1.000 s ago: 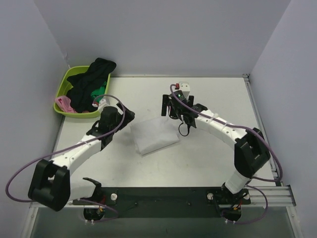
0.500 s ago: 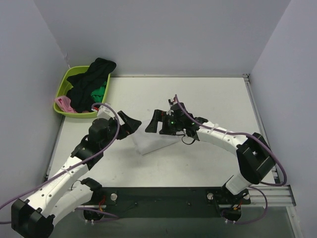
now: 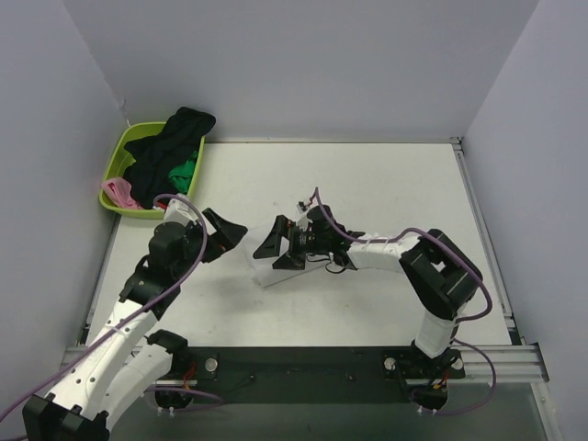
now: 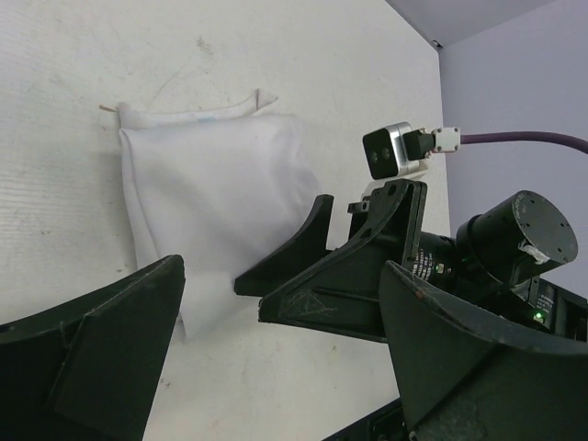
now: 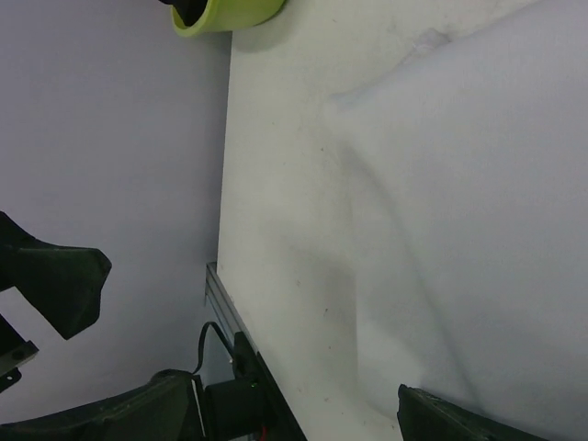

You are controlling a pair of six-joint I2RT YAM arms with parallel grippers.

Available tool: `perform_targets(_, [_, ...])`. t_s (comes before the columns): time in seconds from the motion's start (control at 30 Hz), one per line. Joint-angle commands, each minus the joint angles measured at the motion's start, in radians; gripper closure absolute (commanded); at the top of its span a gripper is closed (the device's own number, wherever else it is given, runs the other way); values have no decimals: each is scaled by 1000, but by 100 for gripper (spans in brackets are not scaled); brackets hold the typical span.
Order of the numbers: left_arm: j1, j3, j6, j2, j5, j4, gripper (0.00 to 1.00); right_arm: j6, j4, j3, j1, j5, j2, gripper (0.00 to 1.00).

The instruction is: Fold and stack the t-shirts

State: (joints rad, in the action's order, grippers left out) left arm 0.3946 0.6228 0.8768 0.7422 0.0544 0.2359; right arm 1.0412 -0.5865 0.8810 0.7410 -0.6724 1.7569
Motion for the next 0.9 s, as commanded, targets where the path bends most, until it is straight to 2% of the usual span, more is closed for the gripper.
perform_targets(0.0, [-28, -15, -27, -17, 47, 5, 4, 33, -169, -54, 1, -29, 38, 0])
perform_targets(0.13, [-39, -28, -29, -7, 61, -7, 4, -6, -229, -74, -2, -29, 154, 0])
perform_targets(0.33, [-45, -35, -33, -1, 73, -17, 3, 17, -433, -86, -25, -101, 291, 1])
perform_targets(0.43, [-49, -29, -36, -7, 78, -12, 4, 28, -452, -79, -22, -131, 254, 1])
perform_targets(0.53, [-49, -3, -36, -15, 82, 3, 4, -22, -347, -68, -14, -122, 137, 1])
perform_targets(0.67, [-49, 41, -33, -12, 104, 22, 3, -131, -31, 30, -5, -67, -28, 1])
perform_targets(0.73, [-49, 52, -27, -3, 119, 14, 3, -167, 39, 67, -8, -36, -95, 0])
perform_targets(0.87, [-48, 28, -7, 25, 133, -50, 3, -213, 155, 157, -32, 5, -129, 0])
